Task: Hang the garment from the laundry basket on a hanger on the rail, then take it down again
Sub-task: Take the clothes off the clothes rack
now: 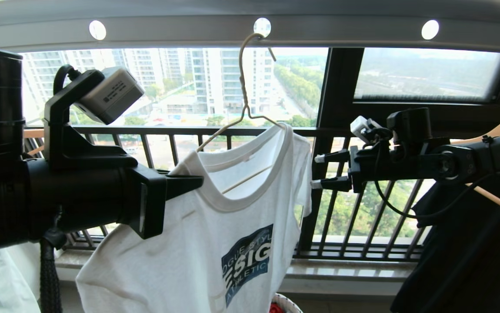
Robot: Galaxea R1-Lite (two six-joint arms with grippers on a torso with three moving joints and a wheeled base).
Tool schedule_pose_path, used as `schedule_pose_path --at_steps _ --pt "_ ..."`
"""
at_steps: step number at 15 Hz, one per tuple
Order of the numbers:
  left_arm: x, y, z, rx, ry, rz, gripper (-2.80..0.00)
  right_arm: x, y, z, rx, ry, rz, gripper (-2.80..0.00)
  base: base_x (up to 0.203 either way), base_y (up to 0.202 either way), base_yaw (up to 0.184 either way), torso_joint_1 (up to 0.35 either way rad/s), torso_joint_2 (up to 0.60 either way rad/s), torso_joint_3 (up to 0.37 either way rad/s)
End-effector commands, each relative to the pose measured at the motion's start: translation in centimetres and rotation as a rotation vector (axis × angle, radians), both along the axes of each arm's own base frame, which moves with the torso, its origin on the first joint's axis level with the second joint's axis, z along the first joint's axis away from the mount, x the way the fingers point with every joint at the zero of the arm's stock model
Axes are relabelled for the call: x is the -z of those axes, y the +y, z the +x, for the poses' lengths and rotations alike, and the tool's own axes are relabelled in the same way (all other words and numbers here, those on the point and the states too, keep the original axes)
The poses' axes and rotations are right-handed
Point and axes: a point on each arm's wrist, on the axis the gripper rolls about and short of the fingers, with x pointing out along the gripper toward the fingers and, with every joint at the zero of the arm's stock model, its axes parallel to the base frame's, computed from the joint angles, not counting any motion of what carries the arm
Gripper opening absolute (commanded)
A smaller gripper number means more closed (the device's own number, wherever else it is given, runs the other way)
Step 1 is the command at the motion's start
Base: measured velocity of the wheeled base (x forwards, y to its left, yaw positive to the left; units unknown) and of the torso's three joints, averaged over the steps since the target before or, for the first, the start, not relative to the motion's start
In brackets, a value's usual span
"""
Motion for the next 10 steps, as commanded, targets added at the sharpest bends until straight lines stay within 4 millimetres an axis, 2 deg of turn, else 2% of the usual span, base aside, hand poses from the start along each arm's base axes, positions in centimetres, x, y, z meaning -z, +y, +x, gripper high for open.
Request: schedule_pose_path --at_steps 1,4,9,10 --pt "0.0 0.0 0.0 0.0 0.001 0.001 -2.8 0.4 0.8 0.1 -0.035 0.007 0.005 0.0 0.0 0.0 0.0 0.0 0.0 0.0" --pt "0.0 0.0 0.0 0.0 0.0 0.0 -2.8 0.8 2.2 0.0 -0.072 0.018 0.006 0.0 0.0 0.0 0.0 0.0 0.0 0.0" --pt "0.0 0.0 0.0 0.0 0.0 0.0 -2.8 0.8 2.4 1.4 -0.063 0.02 0.019 0.0 0.0 0.0 0.0 0.0 0.0 0.0" --pt "0.0 0.0 0.0 0.0 0.0 0.0 -2.8 0.8 2.4 1.4 -0.062 0.02 0.018 -2.8 0.0 0.0 0.0 0.0 0.0 0.0"
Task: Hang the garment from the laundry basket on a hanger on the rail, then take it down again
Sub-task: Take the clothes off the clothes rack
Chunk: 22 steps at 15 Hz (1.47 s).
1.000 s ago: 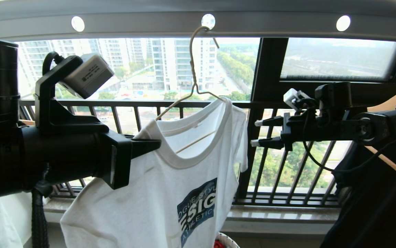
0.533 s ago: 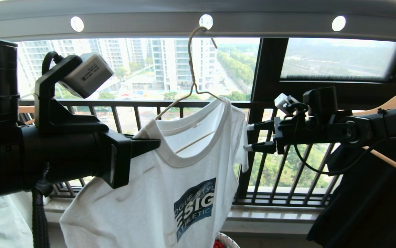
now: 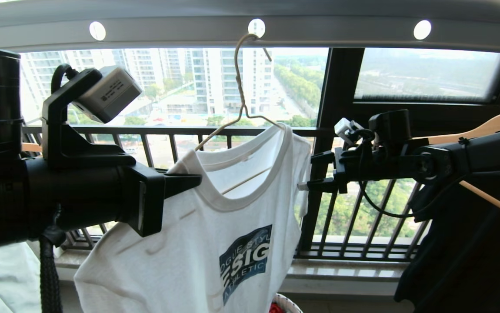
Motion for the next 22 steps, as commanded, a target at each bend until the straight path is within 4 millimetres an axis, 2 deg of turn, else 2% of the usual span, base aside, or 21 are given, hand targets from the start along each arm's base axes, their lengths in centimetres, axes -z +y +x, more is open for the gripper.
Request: schedule_pose_path --at_steps 1,8,15,22 --pt "0.0 0.0 0.0 0.0 0.001 0.0 -2.8 0.2 0.5 0.2 -0.016 0.001 0.002 -2.8 0.0 0.0 0.0 0.0 0.0 0.0" --pt "0.0 -0.1 0.1 0.0 0.002 0.001 -2.8 0.1 0.5 0.0 -0.013 0.004 0.001 -2.8 0.0 0.0 0.0 0.0 0.0 0.0" --pt "0.2 -0.2 0.3 0.0 0.007 0.003 -2.8 0.8 -2.0 -0.1 0.073 0.035 -0.016 -2.8 0.0 0.0 0.0 0.0 0.0 0.0" --pt "0.2 -0.3 0.3 0.0 0.007 0.003 -2.8 2.1 -3.3 0.1 0.214 0.066 -0.085 -2.8 0.0 0.0 0.0 0.0 0.0 0.0"
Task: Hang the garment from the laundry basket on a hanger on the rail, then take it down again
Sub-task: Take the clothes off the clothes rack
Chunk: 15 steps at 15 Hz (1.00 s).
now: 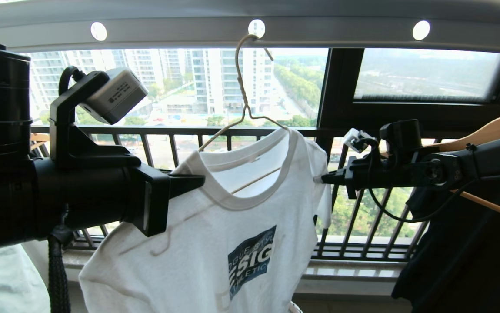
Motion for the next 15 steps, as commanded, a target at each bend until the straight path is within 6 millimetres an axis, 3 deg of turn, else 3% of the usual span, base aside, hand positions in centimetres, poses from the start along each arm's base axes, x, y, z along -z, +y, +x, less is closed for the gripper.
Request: schedule_pose_path --at_steps 1,4,5,11,15 --pt "0.0 0.0 0.0 0.001 0.002 0.0 -2.8 0.2 -0.1 0.1 0.012 -0.002 -0.009 -2.8 0.0 0.0 0.0 0.0 0.0 0.0" --pt "0.0 0.0 0.0 0.0 0.002 -0.002 -2.8 0.2 -0.1 0.2 0.014 -0.009 -0.011 -2.8 0.0 0.0 0.0 0.0 0.0 0.0" --pt "0.0 0.0 0.0 0.001 0.001 -0.001 -2.8 0.0 -0.1 0.1 0.013 -0.016 -0.011 0.0 0.0 0.0 0.0 0.0 0.0 0.0" --pt "0.3 -0.3 0.3 0.001 0.012 0.009 -2.8 -1.8 -0.5 -1.8 0.018 -0.042 -0.007 0.0 0.0 0.0 0.0 0.0 0.0 0.0" --pt "0.7 -0.6 0.8 -0.001 0.027 0.02 -2.8 -4.4 -2.2 -5.1 0.057 -0.085 -0.002 0.0 0.0 0.0 0.0 0.0 0.0 0.0"
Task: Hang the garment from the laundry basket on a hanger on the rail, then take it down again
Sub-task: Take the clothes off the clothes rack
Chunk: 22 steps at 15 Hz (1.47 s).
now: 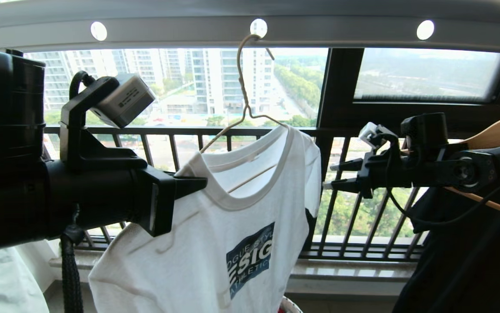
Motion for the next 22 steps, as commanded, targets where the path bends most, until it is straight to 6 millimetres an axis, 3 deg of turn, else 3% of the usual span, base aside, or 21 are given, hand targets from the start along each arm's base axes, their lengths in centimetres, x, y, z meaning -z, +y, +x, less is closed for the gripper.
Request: schedule_pose_path --at_steps 1,3,4,9,10,11,15,18,22 --pt "0.5 -0.4 0.5 -0.002 0.016 0.012 -2.8 -2.8 -1.3 -2.9 0.024 -0.062 0.009 0.0 0.0 0.0 0.0 0.0 0.0 0.0" --pt "0.6 -0.5 0.6 -0.001 0.021 0.015 -2.8 -4.1 -1.9 -5.4 0.032 -0.09 0.016 0.0 0.0 0.0 0.0 0.0 0.0 0.0" --pt "0.6 -0.6 0.7 -0.001 0.022 0.017 -2.8 -4.7 -2.0 -6.6 0.028 -0.107 0.019 -2.8 0.0 0.0 0.0 0.0 0.0 0.0" --pt "0.8 -0.7 0.9 0.0 0.03 0.02 -2.8 -6.8 -2.0 -12.4 0.024 -0.139 0.061 -2.8 0.0 0.0 0.0 0.0 0.0 0.0" --pt "0.9 -0.7 0.9 -0.002 0.031 0.02 -2.09 -6.9 -2.0 -13.3 0.028 -0.131 0.073 -2.8 0.0 0.0 0.0 0.0 0.0 0.0" --pt "0.7 -0.6 0.7 -0.002 0.027 0.016 0.0 -6.9 -2.0 -14.1 0.032 -0.124 0.081 -2.8 0.0 0.0 0.0 0.0 0.0 0.0" --pt "-0.1 0.2 -0.4 0.011 0.0 -0.009 0.0 -7.3 -2.0 -16.3 0.049 -0.095 0.129 -2.8 0.0 0.0 0.0 0.0 0.0 0.0" --pt "0.3 0.7 -1.0 0.006 0.01 -0.002 0.0 -7.2 -2.1 -17.7 0.051 -0.098 0.131 -2.8 0.0 0.0 0.0 0.0 0.0 0.0" --pt "-0.1 3.2 -2.5 -0.072 0.002 -0.06 0.0 -6.6 -2.1 -19.4 -0.044 -0.009 0.222 -2.8 0.0 0.0 0.0 0.0 0.0 0.0"
